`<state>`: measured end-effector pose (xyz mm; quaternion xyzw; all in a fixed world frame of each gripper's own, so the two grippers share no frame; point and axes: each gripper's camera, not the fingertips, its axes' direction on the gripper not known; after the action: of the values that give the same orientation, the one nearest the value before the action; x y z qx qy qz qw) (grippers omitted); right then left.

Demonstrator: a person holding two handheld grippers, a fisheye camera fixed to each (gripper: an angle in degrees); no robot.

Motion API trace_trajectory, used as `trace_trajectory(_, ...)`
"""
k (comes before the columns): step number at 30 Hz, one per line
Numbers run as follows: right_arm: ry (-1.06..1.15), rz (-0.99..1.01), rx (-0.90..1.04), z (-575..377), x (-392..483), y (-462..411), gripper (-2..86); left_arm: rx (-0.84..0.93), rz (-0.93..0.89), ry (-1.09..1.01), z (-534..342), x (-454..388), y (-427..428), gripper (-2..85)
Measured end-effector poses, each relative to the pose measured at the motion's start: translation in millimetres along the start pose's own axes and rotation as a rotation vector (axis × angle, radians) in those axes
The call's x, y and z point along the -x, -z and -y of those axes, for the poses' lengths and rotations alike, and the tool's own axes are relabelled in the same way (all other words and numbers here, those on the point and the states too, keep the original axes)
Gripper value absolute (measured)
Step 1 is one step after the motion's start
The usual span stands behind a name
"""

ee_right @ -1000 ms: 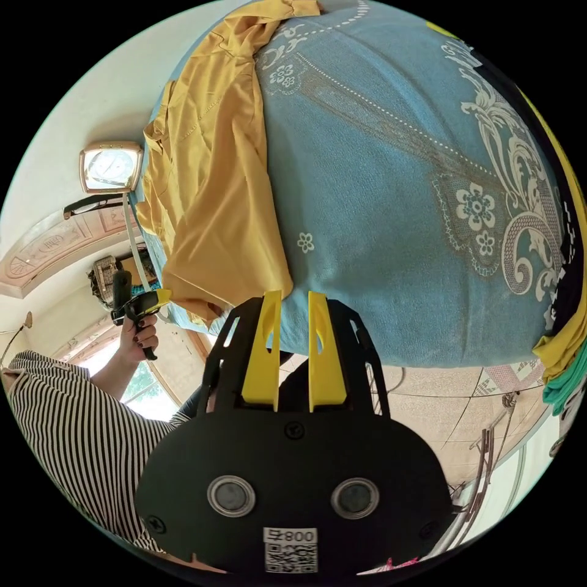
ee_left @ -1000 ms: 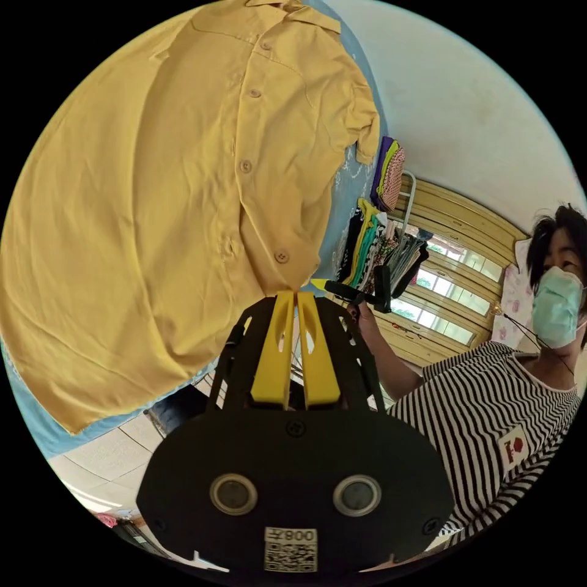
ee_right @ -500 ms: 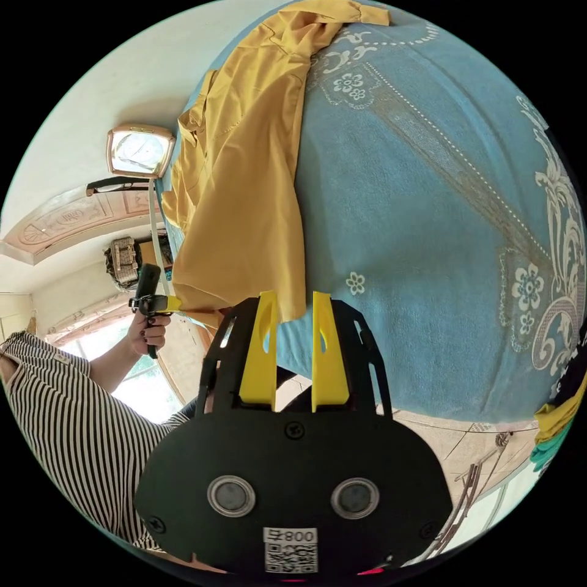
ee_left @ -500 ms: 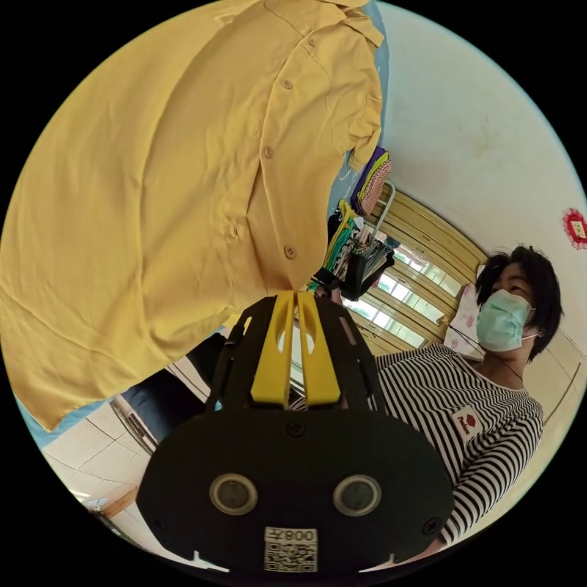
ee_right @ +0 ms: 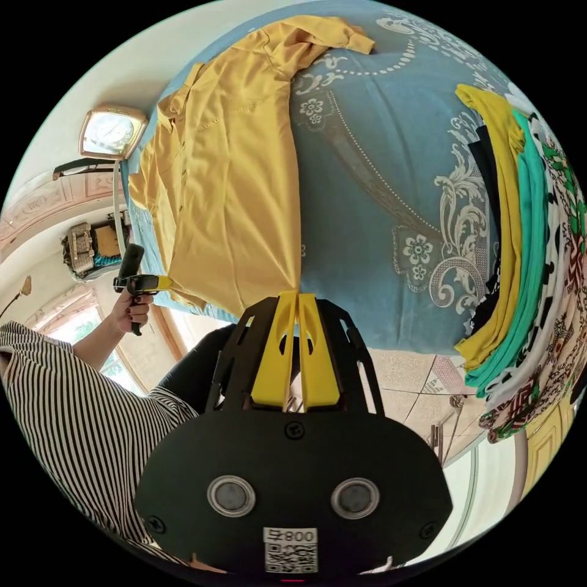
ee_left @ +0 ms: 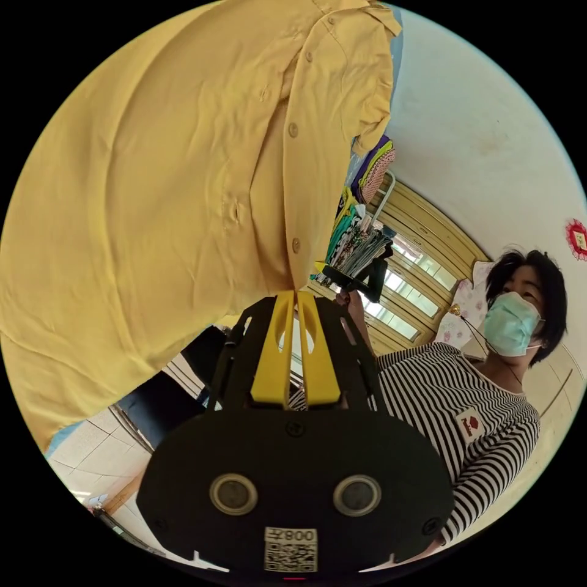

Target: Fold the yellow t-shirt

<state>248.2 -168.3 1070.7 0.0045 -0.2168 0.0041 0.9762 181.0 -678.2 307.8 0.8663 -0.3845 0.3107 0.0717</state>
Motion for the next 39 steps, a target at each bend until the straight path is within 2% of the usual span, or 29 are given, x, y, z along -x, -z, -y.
trace_trajectory(3, -0.030, -0.041, 0.039, 11.3, -10.3, -22.0, 0.2, 0.033, 0.059, 0.020, 12.0, 16.8, -12.6, 0.6)
trace_trajectory(8, -0.094, -0.115, 0.089, 26.5, -20.0, -59.3, 0.1, -0.030, 0.084, 0.080, 15.9, 40.1, -16.6, 0.8)
trace_trajectory(14, -0.102, -0.201, 0.006, 32.0, -18.1, -42.7, 0.8, -0.037, 0.019, 0.059, 15.3, 47.2, -36.5, 1.5)
trace_trajectory(16, -0.044, -0.170, -0.028, 39.4, -1.7, -39.6, 1.6, -0.032, 0.017, 0.047, 15.0, 46.8, -44.7, 1.8)
trace_trajectory(21, 0.270, 0.010, 0.010, 86.5, 93.2, -82.0, 4.6, -0.037, 0.060, 0.032, 9.4, 43.1, -61.0, 2.2)
trace_trajectory(24, 0.443, 0.084, 0.056, 115.4, 145.2, -112.8, 5.1, -0.034, 0.190, 0.007, 4.0, 35.5, -67.5, 2.4)
trace_trajectory(28, 0.549, -0.076, 0.105, 147.8, 182.2, -150.0, 5.6, -0.078, 0.356, -0.043, -9.5, 20.7, -72.8, 2.4)
trace_trajectory(32, 0.557, -0.028, 0.131, 162.0, 190.5, -167.1, 5.6, -0.127, 0.487, -0.070, -14.2, 15.2, -82.2, 2.4)
trace_trajectory(38, 0.600, -0.220, 0.207, 175.3, 196.8, -201.4, 1.2, -0.164, 0.518, -0.070, -7.7, 18.1, -104.9, 2.5)
trace_trajectory(39, 0.594, -0.194, 0.214, 178.6, 192.9, -201.4, 0.8, -0.170, 0.525, -0.076, -7.6, 16.4, -106.2, 2.5)
